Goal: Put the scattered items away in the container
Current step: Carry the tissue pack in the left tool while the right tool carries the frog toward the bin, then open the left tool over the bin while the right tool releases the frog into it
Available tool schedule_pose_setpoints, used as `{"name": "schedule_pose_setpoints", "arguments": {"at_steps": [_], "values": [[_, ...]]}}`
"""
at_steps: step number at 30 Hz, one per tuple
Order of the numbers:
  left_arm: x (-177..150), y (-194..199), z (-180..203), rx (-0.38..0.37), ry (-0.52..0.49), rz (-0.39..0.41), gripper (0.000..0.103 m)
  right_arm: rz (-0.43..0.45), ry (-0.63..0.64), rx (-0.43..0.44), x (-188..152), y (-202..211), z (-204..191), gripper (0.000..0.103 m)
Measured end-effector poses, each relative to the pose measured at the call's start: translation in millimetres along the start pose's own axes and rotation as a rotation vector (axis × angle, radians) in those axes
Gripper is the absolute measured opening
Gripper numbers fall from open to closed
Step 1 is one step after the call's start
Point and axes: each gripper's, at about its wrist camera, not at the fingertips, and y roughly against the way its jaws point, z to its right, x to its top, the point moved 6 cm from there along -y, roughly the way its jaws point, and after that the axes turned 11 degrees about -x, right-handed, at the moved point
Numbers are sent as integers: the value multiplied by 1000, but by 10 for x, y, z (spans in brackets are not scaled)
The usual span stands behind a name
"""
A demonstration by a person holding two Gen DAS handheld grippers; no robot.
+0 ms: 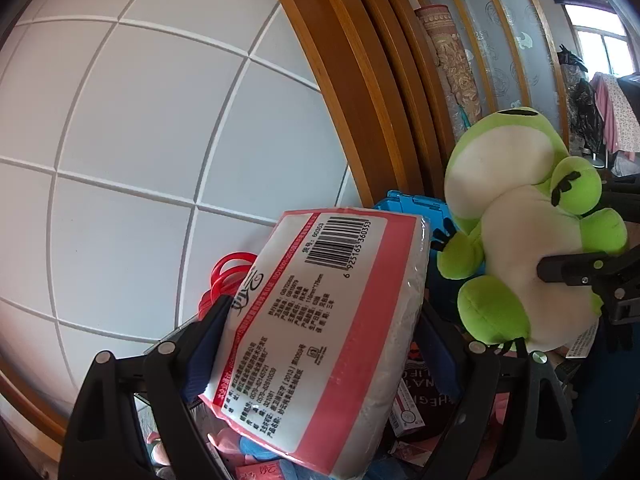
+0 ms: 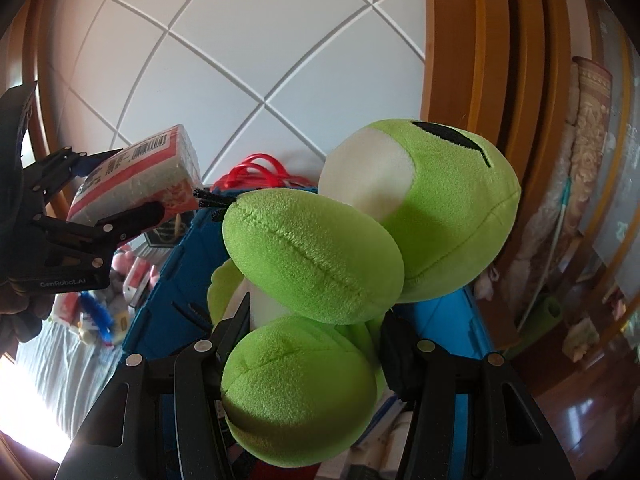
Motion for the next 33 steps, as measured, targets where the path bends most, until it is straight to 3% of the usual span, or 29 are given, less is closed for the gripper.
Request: {"name": "schedule_pose_setpoints", "arguments": {"at_steps": [6, 9, 10, 11, 22, 33], "values": [[62, -170, 40, -33, 11, -7, 90, -6, 26, -1, 127, -282, 37, 58], [60, -292, 64, -94, 50, -37, 103, -2, 53, -18, 170, -429, 34, 84], [48, -322, 78, -101, 53, -47, 103, 1, 61, -26, 178, -482, 34, 98], [27, -340, 84, -97, 53, -56, 103, 4, 60, -34, 183, -523, 42, 103], [-456, -170, -237, -40, 167, -108, 103, -75, -48, 17, -56, -623, 215, 103], [-945, 214, -454, 16, 233, -132, 103, -35, -16, 96, -31, -118, -297, 103]]}}
